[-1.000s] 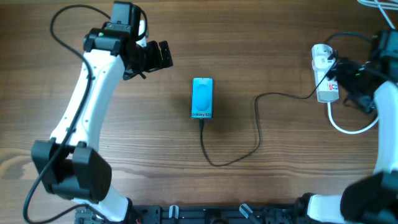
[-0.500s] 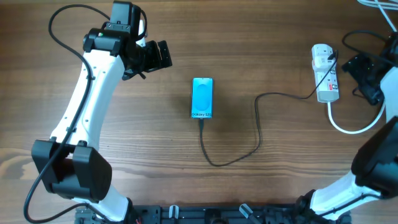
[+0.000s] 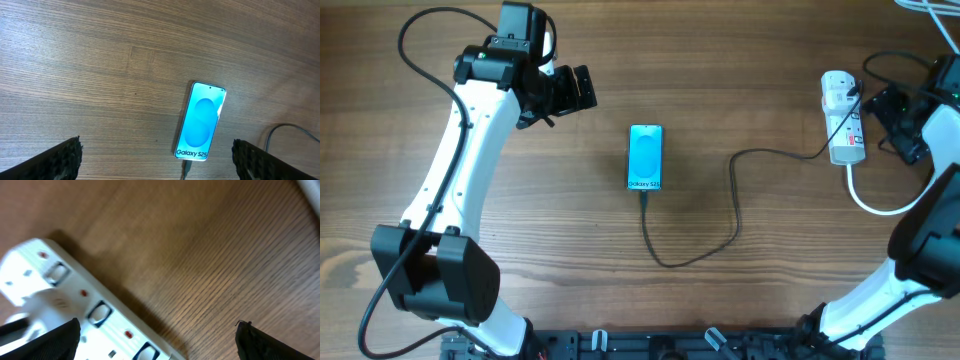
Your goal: Plug charger to phone and switch on socket
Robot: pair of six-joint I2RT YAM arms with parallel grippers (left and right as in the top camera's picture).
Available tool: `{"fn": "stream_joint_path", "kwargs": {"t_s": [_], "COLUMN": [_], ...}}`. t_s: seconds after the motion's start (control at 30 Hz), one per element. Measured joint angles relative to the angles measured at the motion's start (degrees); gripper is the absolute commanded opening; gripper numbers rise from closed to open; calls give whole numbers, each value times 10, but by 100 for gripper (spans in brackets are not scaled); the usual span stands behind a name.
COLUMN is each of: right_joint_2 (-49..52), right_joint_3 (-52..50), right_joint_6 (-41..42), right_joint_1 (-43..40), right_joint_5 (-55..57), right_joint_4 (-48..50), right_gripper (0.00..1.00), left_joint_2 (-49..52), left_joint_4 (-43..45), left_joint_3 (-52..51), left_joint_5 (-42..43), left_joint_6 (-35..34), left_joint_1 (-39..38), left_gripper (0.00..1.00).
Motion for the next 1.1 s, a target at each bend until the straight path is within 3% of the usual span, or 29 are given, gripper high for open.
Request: {"fn": "stream_joint_path", "kwargs": {"t_s": [1.1], "right_joint_2": [50], "right_joint_3": [2], "right_joint_6": [0], "right_joint_1": [17], "right_joint_5": [5], "right_joint_4": [39], "right_gripper": [100], "left_joint_2": [0], "left_joint_4": [0], "left_joint_3": [0], "left_joint_5": [0], "left_joint_6": [0], "left_joint_1": [0], "left_gripper": [100]}}
